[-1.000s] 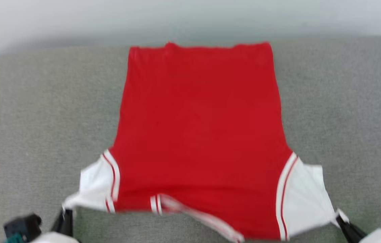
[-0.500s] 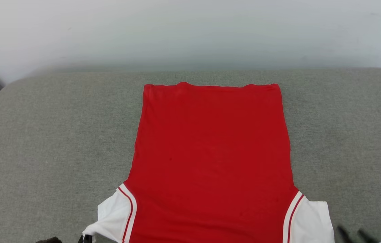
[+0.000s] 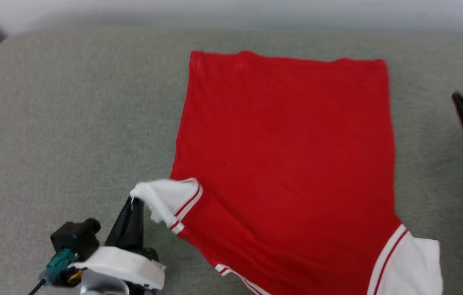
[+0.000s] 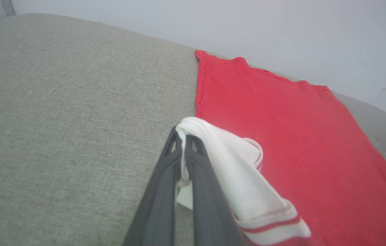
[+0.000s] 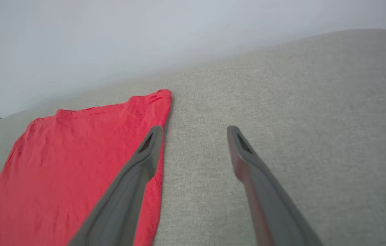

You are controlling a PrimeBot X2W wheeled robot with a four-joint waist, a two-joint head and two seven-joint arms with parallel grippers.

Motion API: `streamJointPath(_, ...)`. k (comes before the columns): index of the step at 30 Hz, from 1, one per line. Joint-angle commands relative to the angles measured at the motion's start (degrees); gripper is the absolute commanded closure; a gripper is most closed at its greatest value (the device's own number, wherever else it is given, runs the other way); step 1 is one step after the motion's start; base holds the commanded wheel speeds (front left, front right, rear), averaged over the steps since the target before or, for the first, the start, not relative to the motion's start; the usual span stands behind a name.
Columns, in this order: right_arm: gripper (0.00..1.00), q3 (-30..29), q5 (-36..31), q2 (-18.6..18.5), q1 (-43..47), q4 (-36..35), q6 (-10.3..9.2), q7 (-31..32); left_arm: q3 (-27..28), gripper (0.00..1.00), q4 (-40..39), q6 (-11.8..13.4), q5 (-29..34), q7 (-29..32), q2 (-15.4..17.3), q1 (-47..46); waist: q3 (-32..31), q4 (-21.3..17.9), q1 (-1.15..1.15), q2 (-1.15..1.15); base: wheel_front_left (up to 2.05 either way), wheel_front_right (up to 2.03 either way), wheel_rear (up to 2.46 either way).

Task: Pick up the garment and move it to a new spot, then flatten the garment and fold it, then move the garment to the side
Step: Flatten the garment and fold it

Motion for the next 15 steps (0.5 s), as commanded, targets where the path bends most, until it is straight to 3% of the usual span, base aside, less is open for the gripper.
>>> streamJointPath(1, 0.0, 0.2, -1.0, -1.8, -7.0, 4.0, -0.01, 3.7, -0.8, 1.0, -0.5, -1.1, 1.0, -1.2, -0.9, -3.4, 7.2, 5.1, -0.01, 0.0, 0.0, 0.0, 0.0)
streamJointPath(6, 0.0, 0.7, -4.6, -4.1, -20.3, 11.9, 0.0, 14.9, -2.3, 1.0, -1.1, -3.7, 2.8, -3.1, -2.9, -8.8, 12.4, 8.7, -0.01, 0.0, 0.0, 0.0, 0.0)
streamJointPath(15, 0.0, 0.0, -11.9, -3.4, -31.8, 17.9, -0.01, 26.3, -4.5, 1.0, -2.1, -6.4, 4.3, -4.5, -5.5, -12.9, 17.3, 11.5, -0.01, 0.0, 0.0, 0.0, 0.0)
